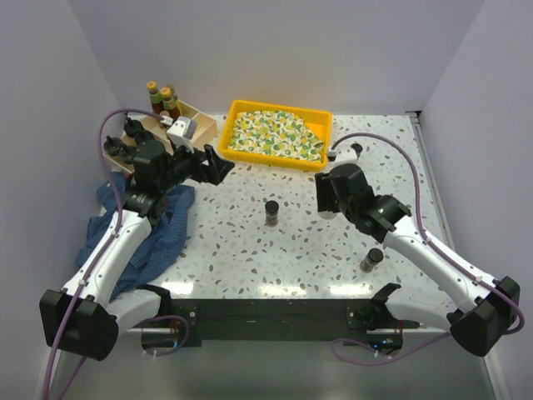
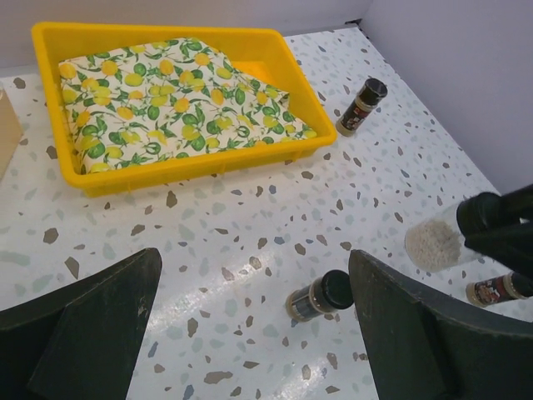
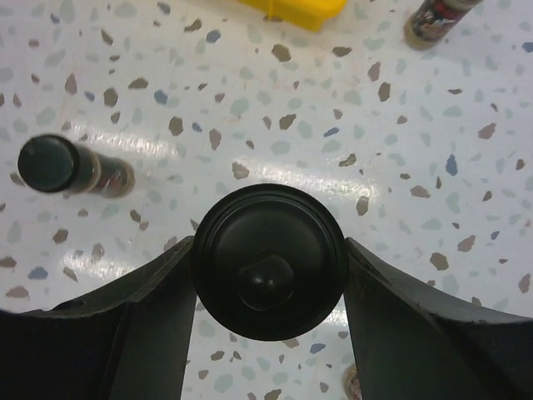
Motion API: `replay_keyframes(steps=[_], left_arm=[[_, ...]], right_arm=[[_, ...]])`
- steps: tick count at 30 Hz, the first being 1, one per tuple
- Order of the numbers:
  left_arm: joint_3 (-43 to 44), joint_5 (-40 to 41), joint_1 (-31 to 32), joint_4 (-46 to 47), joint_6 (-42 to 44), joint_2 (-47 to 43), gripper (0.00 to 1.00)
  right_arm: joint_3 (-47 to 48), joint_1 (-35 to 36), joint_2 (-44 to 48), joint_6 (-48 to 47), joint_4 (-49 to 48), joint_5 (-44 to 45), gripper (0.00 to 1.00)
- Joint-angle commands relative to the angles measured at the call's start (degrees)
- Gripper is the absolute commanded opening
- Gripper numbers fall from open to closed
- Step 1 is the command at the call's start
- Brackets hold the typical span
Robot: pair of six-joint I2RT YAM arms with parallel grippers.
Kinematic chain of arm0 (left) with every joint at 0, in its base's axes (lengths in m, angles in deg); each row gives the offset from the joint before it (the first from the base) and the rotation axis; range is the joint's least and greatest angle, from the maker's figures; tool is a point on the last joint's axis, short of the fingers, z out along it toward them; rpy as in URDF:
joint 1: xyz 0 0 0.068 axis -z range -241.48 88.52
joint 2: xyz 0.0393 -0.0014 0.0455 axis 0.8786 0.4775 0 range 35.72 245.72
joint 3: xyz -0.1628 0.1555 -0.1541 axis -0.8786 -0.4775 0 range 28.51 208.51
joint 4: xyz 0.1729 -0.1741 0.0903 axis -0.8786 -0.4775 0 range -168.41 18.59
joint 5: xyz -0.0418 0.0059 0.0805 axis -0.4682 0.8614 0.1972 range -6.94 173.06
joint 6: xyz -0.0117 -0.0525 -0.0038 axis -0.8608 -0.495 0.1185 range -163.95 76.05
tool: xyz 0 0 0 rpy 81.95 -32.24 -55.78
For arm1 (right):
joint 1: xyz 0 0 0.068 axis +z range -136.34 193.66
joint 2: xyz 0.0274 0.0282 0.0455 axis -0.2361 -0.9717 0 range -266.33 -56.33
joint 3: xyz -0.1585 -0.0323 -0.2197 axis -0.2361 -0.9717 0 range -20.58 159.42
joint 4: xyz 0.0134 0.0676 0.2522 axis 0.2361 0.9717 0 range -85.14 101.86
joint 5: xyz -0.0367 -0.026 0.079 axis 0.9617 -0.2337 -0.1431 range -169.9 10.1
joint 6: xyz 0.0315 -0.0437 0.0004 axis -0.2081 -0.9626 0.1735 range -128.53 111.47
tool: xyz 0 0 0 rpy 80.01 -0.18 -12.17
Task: Organize the condiment bottles
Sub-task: Place the bottle at the center of the board.
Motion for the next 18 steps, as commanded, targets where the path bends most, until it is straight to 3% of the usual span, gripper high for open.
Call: replay_keyframes(steps=[1,10,12,15,18], left_arm=[[0.0,3.3,0.3,0.6,1.5,-1.9,1.0],[-0.5,4.2,0.2,1.0,1.5,-1.7,1.0],[-0.5,4.5,0.2,0.9,1.5,-1.5,1.0],[-0.5,4.4,0.2,0.8,1.4,-1.3,1.0],[-0.6,3.7,0.2,1.1,1.3,-1.0,1.0]], right_arm=[[-6.5,6.2,4.3,3.2,-4.2,1.0,0.37],[-17.4,17.8,5.8,9.1,-11.8,2.3,0.39],[-19.6,21.1,5.8,10.5,-13.5,3.6,0.45],[-20.5,23.8,4.0,12.9,-14.6,5.4,0.65],[-19.4,26.0,2.4,14.7,-13.3,7.8,0.78]])
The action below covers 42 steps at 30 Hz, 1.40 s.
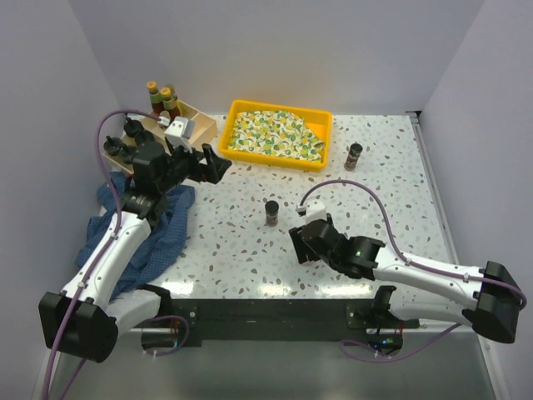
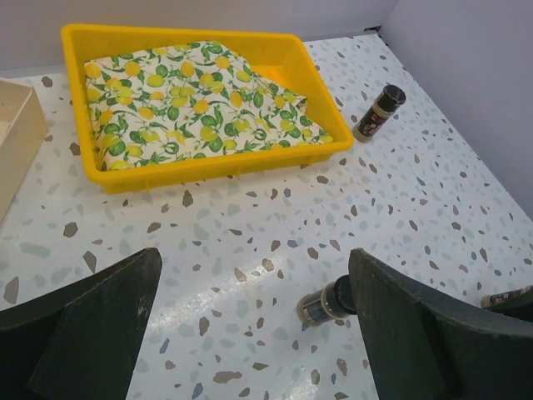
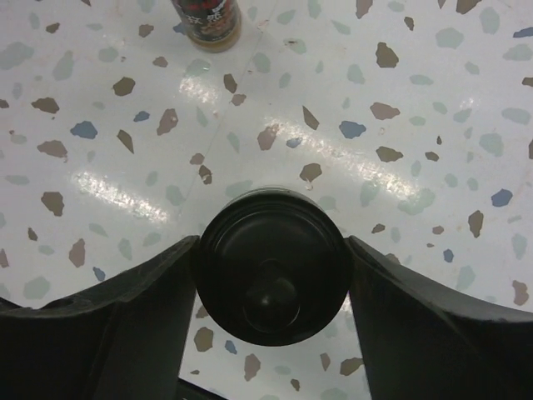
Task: Organize the condiment bottles
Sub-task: Place the bottle at the center of the board, then pick up the bottle from the center of the board.
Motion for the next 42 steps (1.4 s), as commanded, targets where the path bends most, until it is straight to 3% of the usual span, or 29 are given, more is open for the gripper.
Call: replay_keyframes(steps=[1,5,11,14,27,36,42], left_arm=[[-0.3,-0.6,0.3,1.4,1.0,-0.1,1.0],[-0.3,-1.5,0.8,1.5,1.0,0.1,1.0],[0.4,-0.5,4.5,0.3,0.6,0.8,0.99],[1.9,4.1,9.5,-2.3,1.8,0.8,0.98],[6.6,28.2,45.0,-10.7,3.0,6.0,0.93],[14.2,34.4,55.8,-14.1,4.8,20.2,0.91],[18.0,33.8,57.2,-13.3,5.0,27.0,0.93]], right_arm=[[1.3,2.4,-1.1,4.8,-3.7,5.4,0.81],[3.8,2.6,0.3,5.8,-0.3,5.7,0.98],[8.2,2.6,8.4,5.0,4.9,5.9,0.99],[9.8,2.5,13.6,3.9,6.5,6.5,0.99],[16.7,2.6,30.8,3.0,14.9,11.9,0.99],[12.3,2.5,39.6,3.2,16.2,19.2,0.99],[11.9,2.6,42.5,2.1,17.8,20.7,0.99]])
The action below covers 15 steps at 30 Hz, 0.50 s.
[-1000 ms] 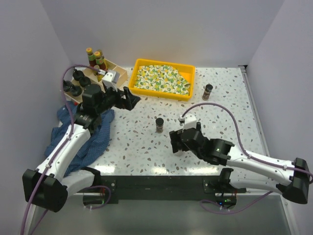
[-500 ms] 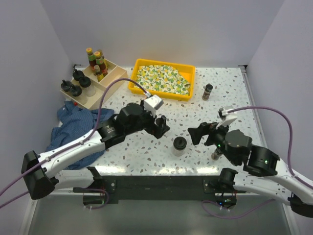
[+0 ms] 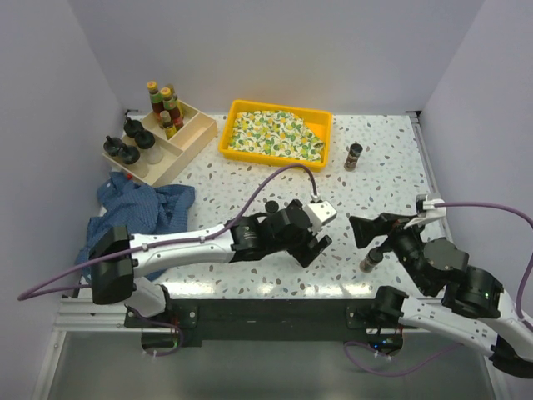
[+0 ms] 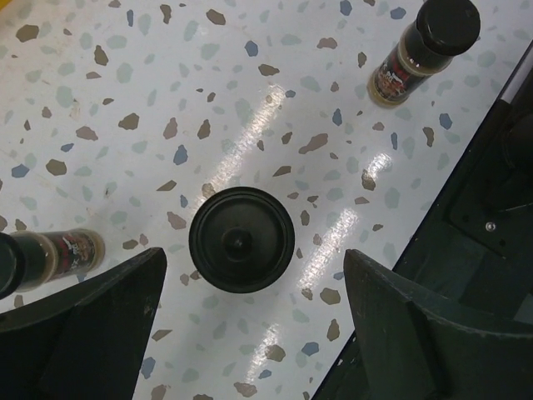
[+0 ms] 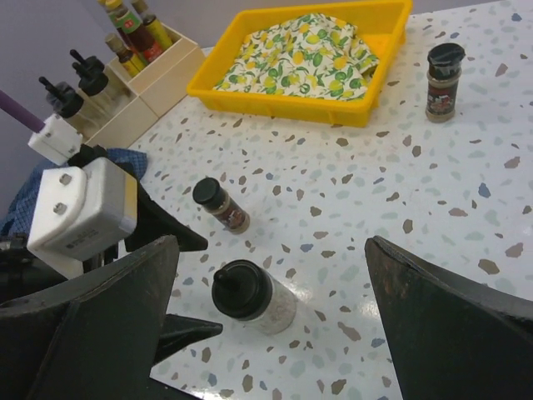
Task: Organize the condiment bottles
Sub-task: Pick up the bottle from the center of the board.
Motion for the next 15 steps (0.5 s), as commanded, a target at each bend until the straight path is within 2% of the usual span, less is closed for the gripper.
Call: replay_keyframes(steps=[1,6,8,15], left_arm=[[3.9,1.9,0.4,0.6,1.4,2.8,0.93],[4.9,1.7,0.6,0.1,0.9,6.9,0.91],[5.8,2.4,0.6,-1.0,0.4,9.0,0.86],[6.3,3.9,0.6,-2.3,-0.2,12.1,0.79]], right_arm=[[0.5,0.3,1.8,-0.1,1.8,4.5,0.99],[0.4,0.3,3.9,-0.1,2.5,5.5,0.99],[0.3,0.3,4.6,-0.2,2.5,6.0,0.99],[-0.7,0.3,5.6,-0.1,3.0,6.1,0.98]])
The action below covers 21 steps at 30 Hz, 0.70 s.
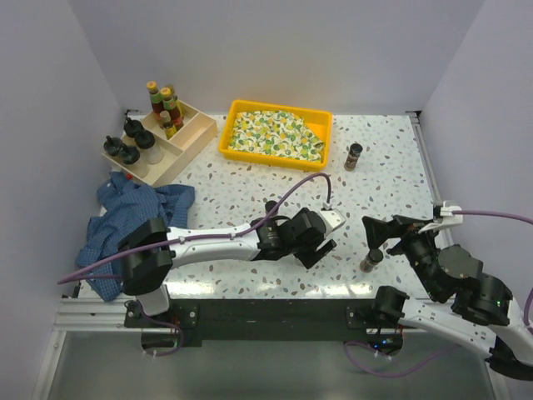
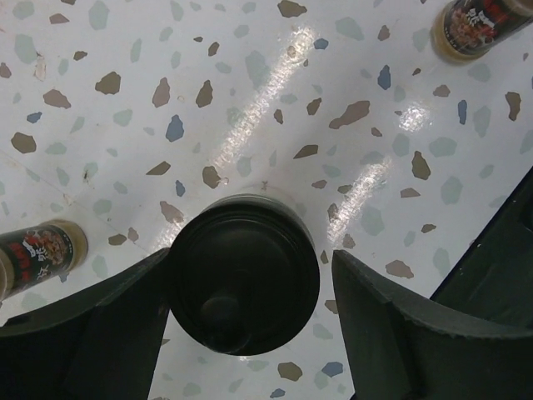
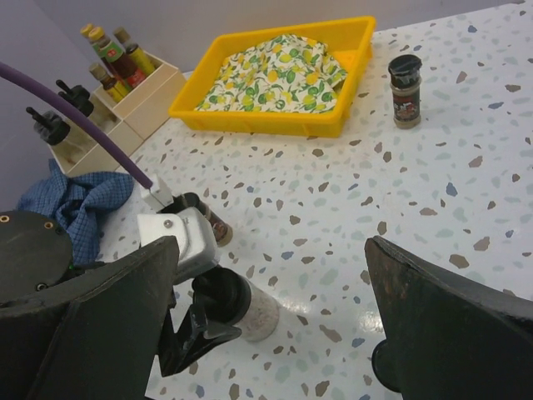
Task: Organize the condiment bottles
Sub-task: Pick up the bottle from the center of the board.
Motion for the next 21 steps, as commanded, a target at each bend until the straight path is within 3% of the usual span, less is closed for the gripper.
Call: replay_keyframes(steps=[1,6,9,10,16,21], left_arm=[[2.4,2.5,0.1,-0.3,-0.6,0.9,0.78],[1.8,3.4,0.1,0.2,-0.5,0.9,0.66],[1.2,3.4,0.1,-0.5,-1.2,0.2,0.52],[1.1,3.4,0.1,-1.3,-1.8,-0.2,0.41],[-1.9,4.3,0.2,-10.1,-8.7,-5.3,0.02],[-8.0,6.3,0.2,-15.0,-16.4,-13.5,0.0]], right_arm=[[-0.5,0.3,0.4,-0.1,-0.1,2.0,0.98],[0.2,0.3,0.6,-0.3,-0.3,2.2,0.99],[0.2,0.3,0.6,-0.5,-0.4,1.6,0.99],[0.1,0.3,0.5,-0.7,-0.4,1.3,0.99],[-0.5,0.3,0.5,-0.3,-1.4,-0.1,0.99],[-1.1,0.3,0.0,-0.6,-2.5,-0.1,0.99]])
